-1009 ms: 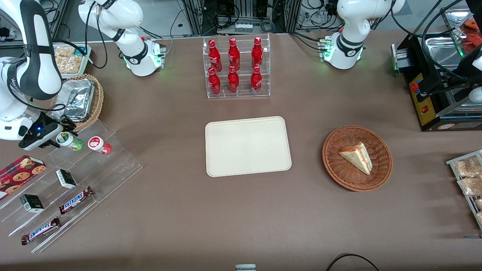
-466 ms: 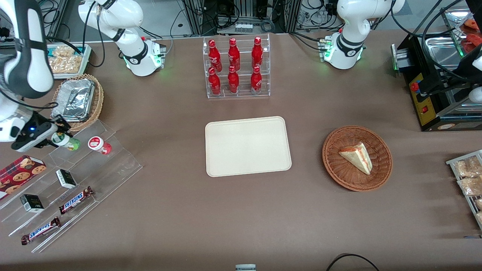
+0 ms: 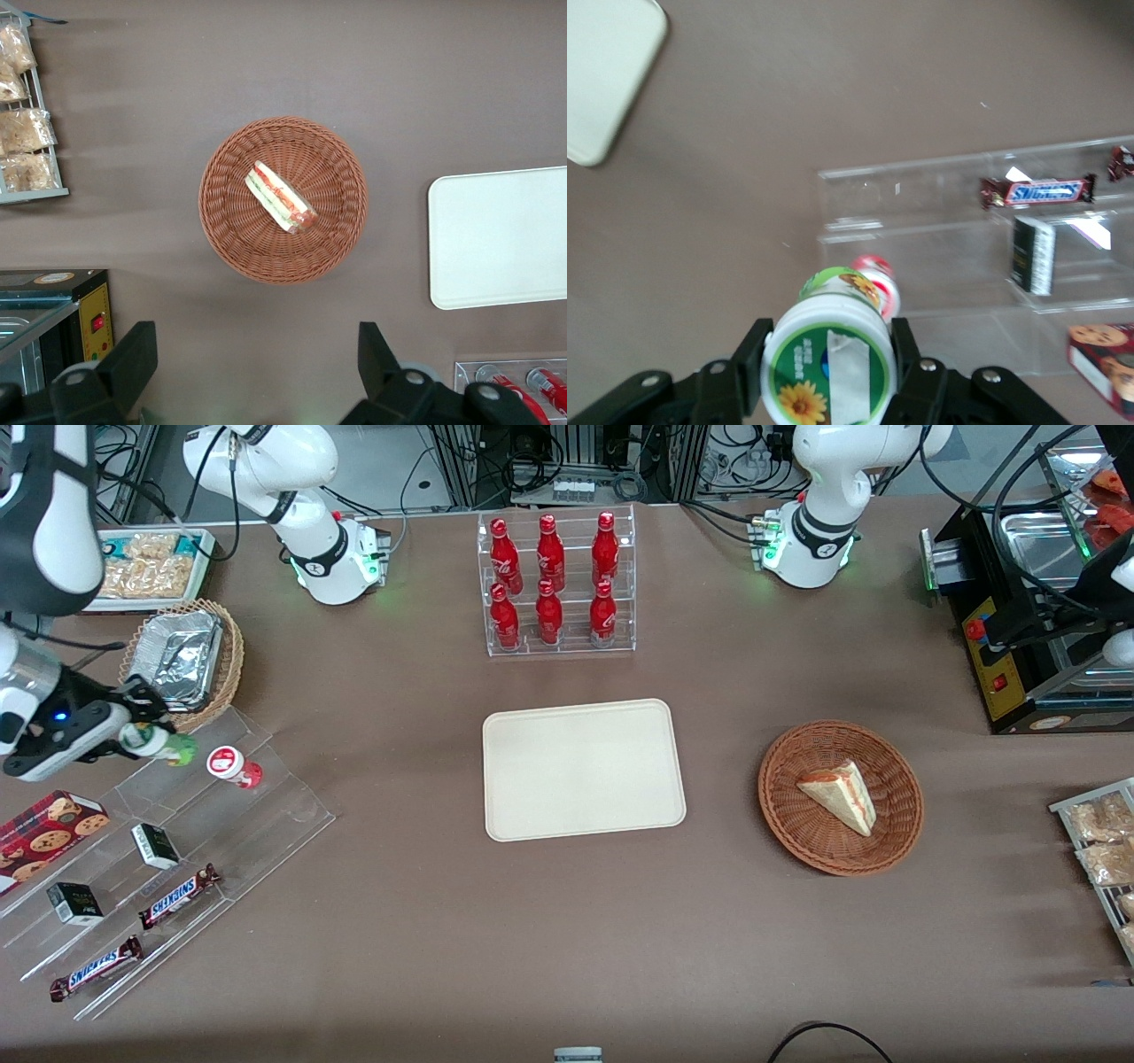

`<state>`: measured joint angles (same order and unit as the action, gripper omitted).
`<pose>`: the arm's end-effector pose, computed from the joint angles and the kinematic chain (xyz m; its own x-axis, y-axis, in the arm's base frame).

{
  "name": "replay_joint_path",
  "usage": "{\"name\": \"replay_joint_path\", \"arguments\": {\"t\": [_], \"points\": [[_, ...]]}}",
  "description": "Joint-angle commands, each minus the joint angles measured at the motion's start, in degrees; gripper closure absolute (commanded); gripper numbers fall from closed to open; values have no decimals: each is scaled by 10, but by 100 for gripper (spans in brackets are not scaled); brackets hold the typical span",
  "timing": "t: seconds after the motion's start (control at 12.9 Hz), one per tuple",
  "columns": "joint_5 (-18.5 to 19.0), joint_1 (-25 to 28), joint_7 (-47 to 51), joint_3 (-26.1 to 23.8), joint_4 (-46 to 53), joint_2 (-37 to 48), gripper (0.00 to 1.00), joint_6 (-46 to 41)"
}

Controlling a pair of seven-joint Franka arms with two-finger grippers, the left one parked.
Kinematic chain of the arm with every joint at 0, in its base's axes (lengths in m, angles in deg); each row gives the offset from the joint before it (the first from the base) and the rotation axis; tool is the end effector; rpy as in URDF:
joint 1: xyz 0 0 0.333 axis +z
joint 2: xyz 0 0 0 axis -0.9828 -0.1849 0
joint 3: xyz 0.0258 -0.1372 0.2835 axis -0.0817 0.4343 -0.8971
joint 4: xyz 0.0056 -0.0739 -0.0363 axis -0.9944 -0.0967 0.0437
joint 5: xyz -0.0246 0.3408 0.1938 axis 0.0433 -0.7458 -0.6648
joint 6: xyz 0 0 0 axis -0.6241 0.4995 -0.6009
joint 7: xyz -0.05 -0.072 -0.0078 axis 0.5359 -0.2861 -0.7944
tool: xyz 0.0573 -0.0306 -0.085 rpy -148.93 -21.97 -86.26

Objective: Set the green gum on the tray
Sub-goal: 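Carry the held gum tub over the cream tray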

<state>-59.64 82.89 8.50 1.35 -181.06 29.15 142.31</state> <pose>0.5433 -0.0301 0.5323 0.8304 0.5570 0.0105 0.5566 -0.8287 -0.0586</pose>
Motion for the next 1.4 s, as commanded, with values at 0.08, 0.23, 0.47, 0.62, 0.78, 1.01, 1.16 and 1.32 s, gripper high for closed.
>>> {"name": "replay_joint_path", "arguments": {"t": [0.08, 0.23, 0.47, 0.62, 0.78, 1.01, 1.16, 1.32], "points": [[2, 98, 197, -19, 98, -45, 100, -74], [1, 171, 318, -19, 132, -82, 100, -77], [1, 260, 483, -19, 192, -163, 100, -63], [1, 311, 580, -19, 230, -223, 100, -29], [0, 354, 677, -19, 233, -268, 100, 33], [-1, 404, 744, -19, 233, -324, 100, 125], [0, 435, 787, -19, 233, -361, 100, 169], [3, 460, 796, -19, 232, -389, 100, 211]]}}
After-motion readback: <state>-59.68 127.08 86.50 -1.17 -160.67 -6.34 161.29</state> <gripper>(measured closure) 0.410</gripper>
